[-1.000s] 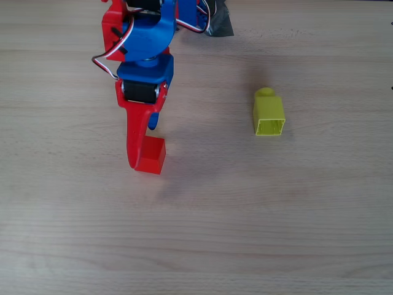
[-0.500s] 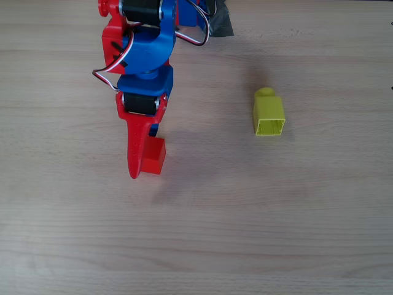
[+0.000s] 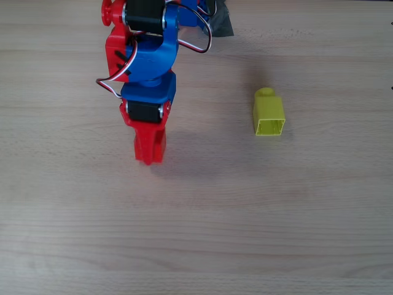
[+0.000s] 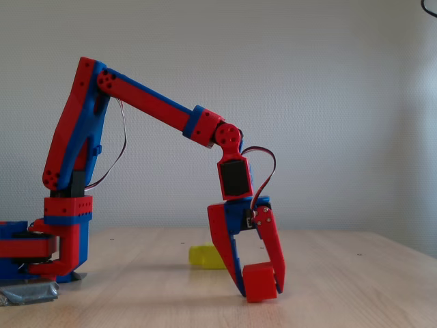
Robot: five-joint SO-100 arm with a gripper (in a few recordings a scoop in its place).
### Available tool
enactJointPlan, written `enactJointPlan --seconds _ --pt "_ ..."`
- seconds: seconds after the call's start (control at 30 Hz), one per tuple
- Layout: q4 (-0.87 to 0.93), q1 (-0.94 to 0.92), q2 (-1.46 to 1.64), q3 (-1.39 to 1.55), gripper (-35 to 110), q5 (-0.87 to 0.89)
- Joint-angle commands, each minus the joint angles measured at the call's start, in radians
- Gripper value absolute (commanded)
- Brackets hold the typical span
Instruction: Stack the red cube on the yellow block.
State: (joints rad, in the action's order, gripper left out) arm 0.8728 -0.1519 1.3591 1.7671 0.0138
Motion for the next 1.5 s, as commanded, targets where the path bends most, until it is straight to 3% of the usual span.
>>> enactJointPlan --seconds 0.0,0.33,0.6,0.77,1.03,1.47 --pt "0.017 -0.002 0.058 -0.064 7 -0.032" --pt "-0.077 -0.017 0.147 0.025 0 -0.005" --pt "-0.160 0.092 0.523 0.272 0 -0.011" --pt "-0.089 0.224 0.726 0.385 0 -0.067" --pt "0.060 0.383 0.792 0.396 0 -0.166" --pt "0.051 0.578 0.888 0.495 0 -0.161"
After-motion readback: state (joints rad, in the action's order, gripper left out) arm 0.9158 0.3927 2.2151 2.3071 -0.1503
